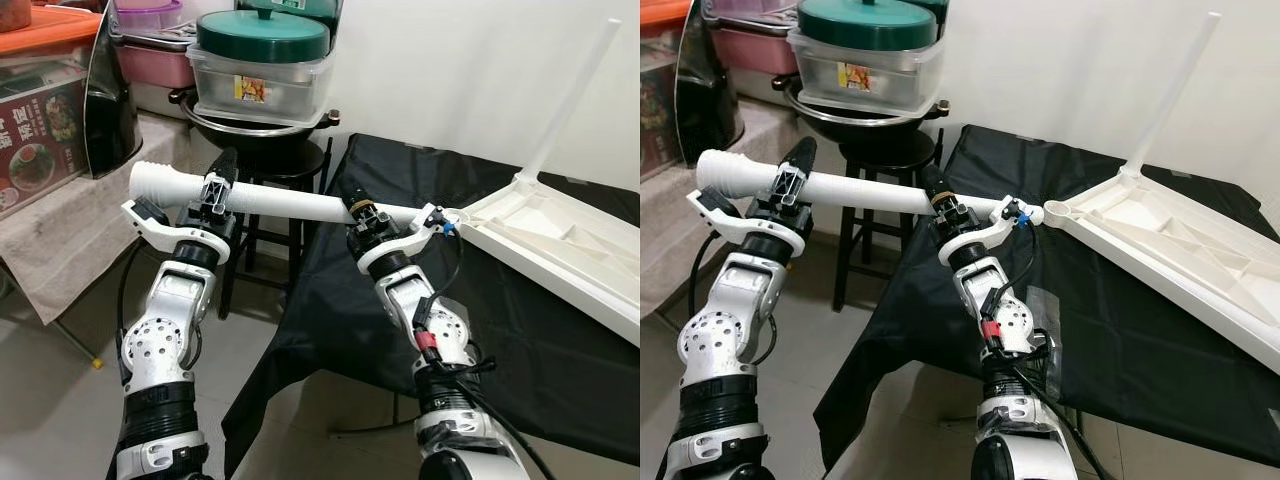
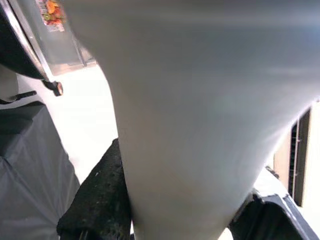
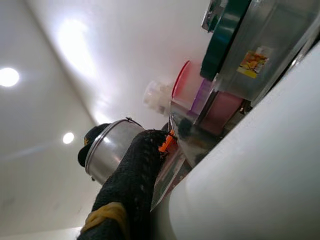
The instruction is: Building children table
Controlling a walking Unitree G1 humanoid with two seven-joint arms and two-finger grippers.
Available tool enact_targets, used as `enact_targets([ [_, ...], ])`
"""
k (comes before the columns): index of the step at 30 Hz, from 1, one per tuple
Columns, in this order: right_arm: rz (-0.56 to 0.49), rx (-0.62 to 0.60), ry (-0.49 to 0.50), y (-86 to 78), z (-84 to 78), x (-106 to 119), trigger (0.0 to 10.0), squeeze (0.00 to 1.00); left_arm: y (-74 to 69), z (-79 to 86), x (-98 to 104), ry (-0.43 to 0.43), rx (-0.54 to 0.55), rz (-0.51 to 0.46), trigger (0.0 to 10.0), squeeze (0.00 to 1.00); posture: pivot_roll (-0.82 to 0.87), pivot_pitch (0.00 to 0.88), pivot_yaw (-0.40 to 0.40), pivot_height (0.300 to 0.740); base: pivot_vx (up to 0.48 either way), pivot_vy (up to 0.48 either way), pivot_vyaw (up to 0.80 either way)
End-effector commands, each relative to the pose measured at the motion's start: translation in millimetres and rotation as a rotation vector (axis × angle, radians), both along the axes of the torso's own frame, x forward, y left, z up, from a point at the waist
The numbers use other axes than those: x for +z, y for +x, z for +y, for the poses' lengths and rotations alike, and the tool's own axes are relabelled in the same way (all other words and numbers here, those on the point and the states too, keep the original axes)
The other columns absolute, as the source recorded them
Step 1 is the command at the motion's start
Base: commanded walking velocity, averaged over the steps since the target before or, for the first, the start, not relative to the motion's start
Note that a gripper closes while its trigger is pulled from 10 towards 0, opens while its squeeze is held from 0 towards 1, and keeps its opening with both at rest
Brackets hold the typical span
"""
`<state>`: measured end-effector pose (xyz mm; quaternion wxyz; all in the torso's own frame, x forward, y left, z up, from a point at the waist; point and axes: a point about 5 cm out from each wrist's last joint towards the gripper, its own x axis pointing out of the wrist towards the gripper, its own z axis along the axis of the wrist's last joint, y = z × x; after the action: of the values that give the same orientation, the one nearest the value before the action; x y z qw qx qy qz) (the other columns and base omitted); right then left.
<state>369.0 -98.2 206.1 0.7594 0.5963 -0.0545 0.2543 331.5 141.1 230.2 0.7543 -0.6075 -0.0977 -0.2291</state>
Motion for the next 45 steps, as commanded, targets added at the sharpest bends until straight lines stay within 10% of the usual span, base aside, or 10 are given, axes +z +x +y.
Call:
enact_targets([
  [1, -0.061, -0.202, 0.116, 7.5, -35.8, 24.6, 0.0, 0.00, -10.7, -22.3, -13.5, 0.102, -0.217, 0.013, 0.0, 0.00, 0.08, 0.000, -0.088, 0.740, 0.000, 0.000, 0.00],
  [9, -0.050, -0.199, 0.121, 5.7, -33.2, 21.6, 0.0, 0.00, -15.6, -27.0, -14.0, 0.163, -0.239, -0.025, 0.0, 0.00, 0.07, 0.000, -0.088, 0.740, 0.000, 0.000, 0.00],
  [11, -0.044, -0.186, 0.115, 3.9, -30.4, 18.8, 0.0, 0.00, -10.3, -28.4, -22.7, 0.237, -0.207, 0.037, 10.0, 0.00, 0.07, 0.000, -0.087, 0.740, 0.000, 0.000, 0.00],
  [16, -0.040, -0.185, 0.111, 4.6, -30.6, 17.2, 0.0, 0.00, -7.4, -25.8, -26.5, 0.302, -0.159, 0.045, 10.0, 0.00, 0.07, 0.000, -0.087, 0.740, 0.000, 0.000, 0.00],
  [18, -0.041, -0.184, 0.107, 4.7, -30.9, 17.1, 0.0, 0.00, -8.6, -25.8, -25.3, 0.322, -0.154, 0.024, 10.0, 0.39, 0.07, 0.000, -0.087, 0.740, 0.000, 0.000, 0.00],
  [19, -0.041, -0.184, 0.104, 4.7, -31.2, 17.0, 0.0, 0.00, -10.0, -26.5, -23.9, 0.331, -0.154, 0.003, 10.0, 1.00, 0.07, 0.000, -0.086, 0.740, 0.000, 0.000, 0.00],
  [36, -0.050, -0.228, 0.123, 6.7, -41.6, 20.6, 0.0, 0.00, -22.5, -28.3, -20.3, 0.356, -0.234, -0.077, 10.0, 1.00, 0.08, 0.000, -0.086, 0.740, 0.000, 0.000, 0.00],
  [38, -0.051, -0.247, 0.128, 7.8, -46.2, 22.3, 0.0, 0.00, -24.6, -28.4, -22.3, 0.371, -0.256, -0.083, 10.0, 0.68, 0.08, 0.000, -0.085, 0.740, 0.000, 0.000, 0.00],
  [39, -0.052, -0.283, 0.139, 9.9, -56.3, 25.5, 0.0, 0.00, -27.8, -28.4, -27.2, 0.417, -0.283, -0.087, 10.0, 0.00, 0.08, 0.000, -0.085, 0.740, 0.000, 0.000, 0.00],
  [45, -0.054, -0.385, 0.156, 13.6, -86.1, 34.0, 0.0, 0.00, -35.6, -27.4, -44.6, 0.617, -0.331, -0.090, 10.0, 0.00, 0.08, 0.000, -0.083, 0.740, 0.000, 0.000, 0.00],
])
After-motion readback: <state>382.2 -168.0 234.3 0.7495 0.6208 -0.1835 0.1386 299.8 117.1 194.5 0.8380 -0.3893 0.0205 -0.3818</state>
